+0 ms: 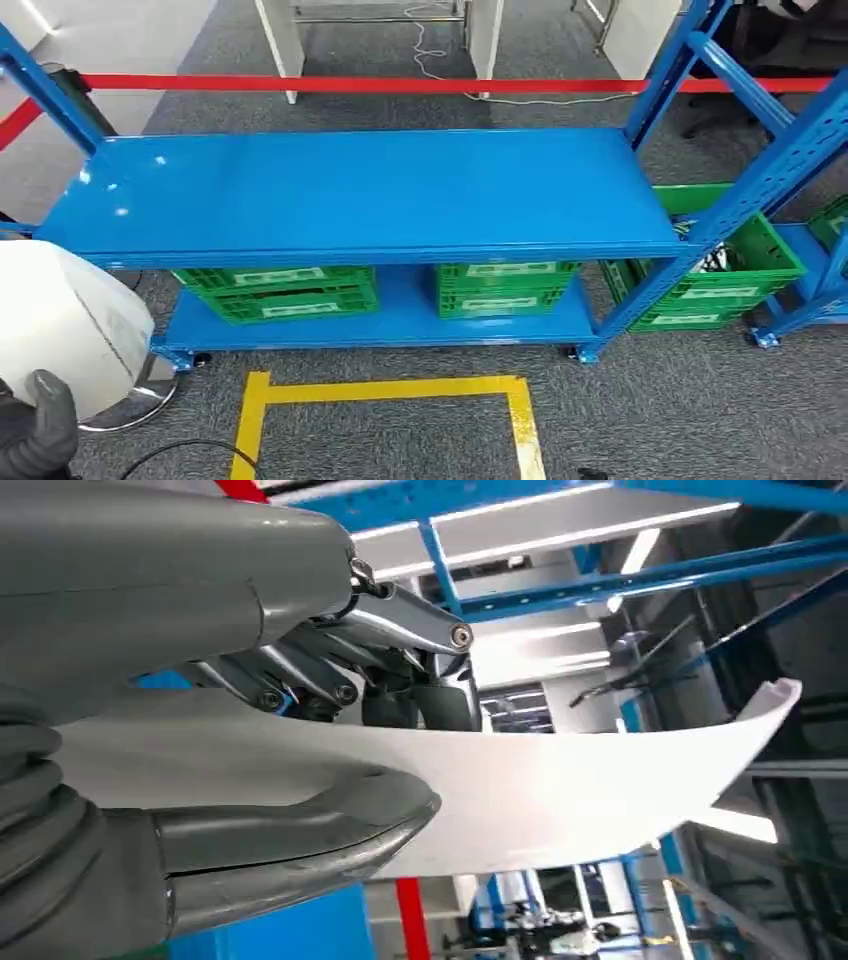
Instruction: Take the parts from the cabinet and place them on the table.
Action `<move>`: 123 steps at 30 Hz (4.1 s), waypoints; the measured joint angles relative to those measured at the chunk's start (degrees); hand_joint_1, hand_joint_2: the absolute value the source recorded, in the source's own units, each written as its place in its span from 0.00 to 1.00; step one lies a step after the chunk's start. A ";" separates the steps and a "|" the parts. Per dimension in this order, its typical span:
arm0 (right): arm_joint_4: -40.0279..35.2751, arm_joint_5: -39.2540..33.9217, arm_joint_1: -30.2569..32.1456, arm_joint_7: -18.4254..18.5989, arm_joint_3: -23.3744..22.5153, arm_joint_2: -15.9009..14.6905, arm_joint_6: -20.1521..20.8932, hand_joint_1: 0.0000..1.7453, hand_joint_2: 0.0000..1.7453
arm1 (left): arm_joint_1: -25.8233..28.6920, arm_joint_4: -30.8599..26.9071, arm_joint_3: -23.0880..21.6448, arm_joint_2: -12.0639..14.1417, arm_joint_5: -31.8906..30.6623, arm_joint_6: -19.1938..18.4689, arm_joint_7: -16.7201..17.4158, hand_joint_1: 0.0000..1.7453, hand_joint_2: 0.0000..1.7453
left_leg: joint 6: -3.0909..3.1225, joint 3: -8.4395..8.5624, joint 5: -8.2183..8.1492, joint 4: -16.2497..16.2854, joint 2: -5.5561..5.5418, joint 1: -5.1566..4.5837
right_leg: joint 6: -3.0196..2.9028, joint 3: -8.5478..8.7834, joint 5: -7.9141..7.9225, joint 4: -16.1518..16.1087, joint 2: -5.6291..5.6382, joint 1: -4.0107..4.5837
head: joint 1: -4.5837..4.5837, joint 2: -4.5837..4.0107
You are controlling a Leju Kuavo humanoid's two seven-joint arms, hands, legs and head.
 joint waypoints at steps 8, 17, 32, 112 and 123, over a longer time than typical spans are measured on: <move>0.09 2.10 0.45 1.13 -0.41 0.00 0.53 0.00 0.00 | 0.13 -0.92 -0.72 -0.13 -0.98 1.42 0.00 1.00 1.00 | 1.95 -7.03 5.71 0.07 0.61 -0.42 | 0.55 -2.73 -10.09 17.50 0.91 -0.07 | 0.35 0.00; 0.07 2.56 0.42 0.94 -0.44 -0.02 0.92 0.00 0.00 | 1.02 -2.45 -0.85 -0.07 -1.02 1.72 -0.02 1.00 1.00 | -0.41 -10.99 7.97 2.20 0.39 -0.43 | -2.26 10.15 -8.05 -3.18 0.45 0.34 | 0.33 0.00; 0.07 5.51 0.49 1.33 -0.06 -0.35 2.69 0.00 0.00 | 1.15 -3.15 -0.92 0.04 -1.72 3.98 -0.02 1.00 1.00 | 0.93 -0.45 0.75 -0.84 2.37 0.39 | -0.20 1.43 -3.11 0.17 -4.69 0.48 | -0.17 0.00; 0.17 20.22 0.32 8.76 11.24 0.76 1.01 0.00 0.00 | 1.11 -1.99 -2.27 2.56 -2.23 5.25 0.02 1.00 1.00 | -0.62 -8.19 4.52 2.66 -5.56 -0.07 | -1.81 5.48 -5.75 -0.23 3.74 -0.39 | -0.58 0.00; 0.15 20.26 -0.09 8.15 11.96 0.92 1.27 0.00 0.00 | -1.01 -1.14 -0.44 2.51 -0.70 4.24 0.02 1.00 1.00 | 0.16 -6.99 4.25 2.21 4.39 -0.84 | -1.65 6.24 -7.22 -0.14 -5.00 0.93 | -1.01 0.00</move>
